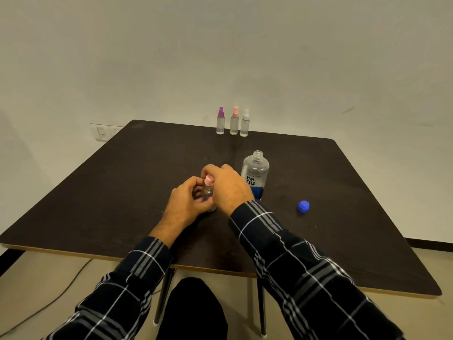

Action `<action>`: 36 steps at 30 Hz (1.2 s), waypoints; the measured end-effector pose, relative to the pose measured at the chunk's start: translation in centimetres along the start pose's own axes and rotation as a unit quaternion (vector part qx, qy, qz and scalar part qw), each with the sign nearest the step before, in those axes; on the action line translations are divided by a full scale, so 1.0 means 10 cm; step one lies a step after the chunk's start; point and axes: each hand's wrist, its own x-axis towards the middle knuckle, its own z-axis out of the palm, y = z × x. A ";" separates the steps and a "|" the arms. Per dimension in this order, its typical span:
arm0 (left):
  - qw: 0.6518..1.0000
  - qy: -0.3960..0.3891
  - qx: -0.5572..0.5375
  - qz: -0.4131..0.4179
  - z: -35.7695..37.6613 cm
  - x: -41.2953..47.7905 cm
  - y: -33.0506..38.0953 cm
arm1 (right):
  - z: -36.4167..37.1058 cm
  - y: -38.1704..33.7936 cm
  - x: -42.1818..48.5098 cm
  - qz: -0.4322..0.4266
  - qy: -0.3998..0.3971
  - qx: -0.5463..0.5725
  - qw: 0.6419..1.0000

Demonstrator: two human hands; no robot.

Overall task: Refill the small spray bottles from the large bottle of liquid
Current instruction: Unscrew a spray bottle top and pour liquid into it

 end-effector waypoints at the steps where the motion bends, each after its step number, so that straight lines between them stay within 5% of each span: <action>1: 1.000 0.000 -0.005 0.001 0.00 0.00 -0.01 | -0.03 0.03 -0.01 -0.002 0.014 0.003 1.000; 4: 1.000 -0.002 -0.027 0.001 0.01 -0.02 -0.01 | -0.02 0.14 -0.13 0.054 0.070 -0.001 0.996; 9: 0.998 0.004 -0.059 0.006 0.02 -0.04 0.01 | 0.22 0.35 -0.31 0.147 -0.051 -0.079 0.985; 17: 0.998 0.008 -0.061 -0.001 0.03 -0.03 0.00 | 0.21 0.60 -0.52 0.167 -0.065 -0.054 0.982; 21: 0.999 0.007 -0.050 -0.002 0.04 -0.02 -0.01 | -0.05 0.84 -0.54 0.208 0.117 0.051 0.970; 23: 0.999 0.005 -0.054 -0.001 0.04 -0.01 -0.01 | -0.11 0.99 -0.45 0.198 0.187 0.155 0.949; 29: 0.997 0.000 -0.075 0.003 0.01 0.01 -0.04 | -0.07 1.17 -0.12 0.112 0.082 0.303 0.943; 36: 0.997 -0.006 -0.079 0.002 0.02 0.01 -0.04 | -0.27 1.24 0.16 0.024 0.052 0.158 0.986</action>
